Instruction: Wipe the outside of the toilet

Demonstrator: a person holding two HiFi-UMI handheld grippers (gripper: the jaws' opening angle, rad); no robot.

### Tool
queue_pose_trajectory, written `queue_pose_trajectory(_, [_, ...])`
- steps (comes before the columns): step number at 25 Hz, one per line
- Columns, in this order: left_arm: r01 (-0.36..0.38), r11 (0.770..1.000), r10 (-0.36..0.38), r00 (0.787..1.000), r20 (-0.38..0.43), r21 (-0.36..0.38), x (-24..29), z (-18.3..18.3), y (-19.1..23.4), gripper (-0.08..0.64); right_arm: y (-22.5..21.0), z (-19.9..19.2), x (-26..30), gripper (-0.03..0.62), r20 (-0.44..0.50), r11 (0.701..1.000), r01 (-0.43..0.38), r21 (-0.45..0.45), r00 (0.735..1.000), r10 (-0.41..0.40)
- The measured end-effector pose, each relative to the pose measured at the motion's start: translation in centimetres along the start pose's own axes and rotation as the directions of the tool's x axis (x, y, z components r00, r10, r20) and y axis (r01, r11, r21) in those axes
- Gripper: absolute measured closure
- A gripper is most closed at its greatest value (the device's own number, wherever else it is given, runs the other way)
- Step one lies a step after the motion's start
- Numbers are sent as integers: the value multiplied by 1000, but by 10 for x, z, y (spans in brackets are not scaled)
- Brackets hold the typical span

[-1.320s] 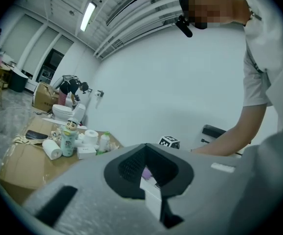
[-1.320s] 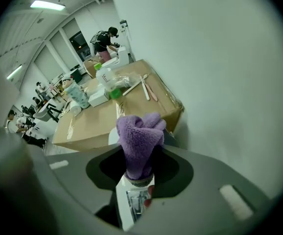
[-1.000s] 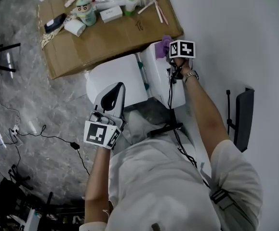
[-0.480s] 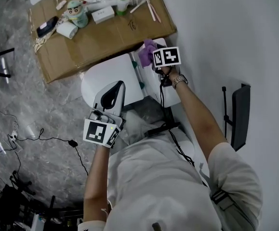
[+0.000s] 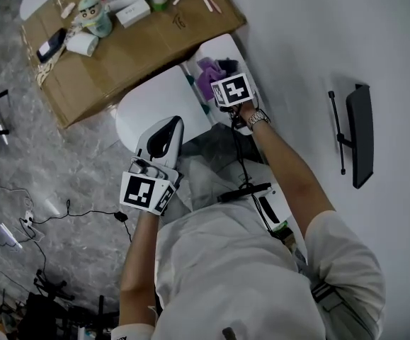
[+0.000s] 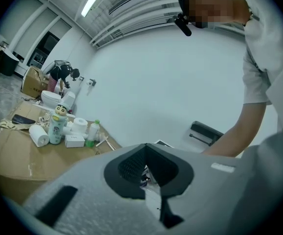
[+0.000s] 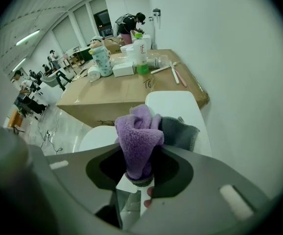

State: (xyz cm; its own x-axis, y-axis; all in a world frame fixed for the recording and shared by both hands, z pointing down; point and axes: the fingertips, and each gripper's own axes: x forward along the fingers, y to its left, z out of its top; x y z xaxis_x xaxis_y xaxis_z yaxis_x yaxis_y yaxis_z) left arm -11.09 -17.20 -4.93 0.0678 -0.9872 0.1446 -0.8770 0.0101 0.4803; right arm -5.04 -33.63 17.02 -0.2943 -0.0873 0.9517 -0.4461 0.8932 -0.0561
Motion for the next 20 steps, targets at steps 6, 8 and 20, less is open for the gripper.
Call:
queue_pose_trajectory(6, [80, 997, -80, 995, -55, 4, -24, -10, 5, 554, 9, -29, -7, 459, 13, 996, 33, 78, 999, -34])
queue_pose_trajectory(8, [111, 994, -110, 991, -77, 7, -33, -13, 7, 554, 12, -40, -10, 459, 16, 989, 31, 141, 999, -33])
queue_pose_trajectory(20, [291, 956, -278, 944, -177, 48, -47, -27, -4, 555, 23, -145, -29, 459, 2, 945, 97, 313, 995, -103])
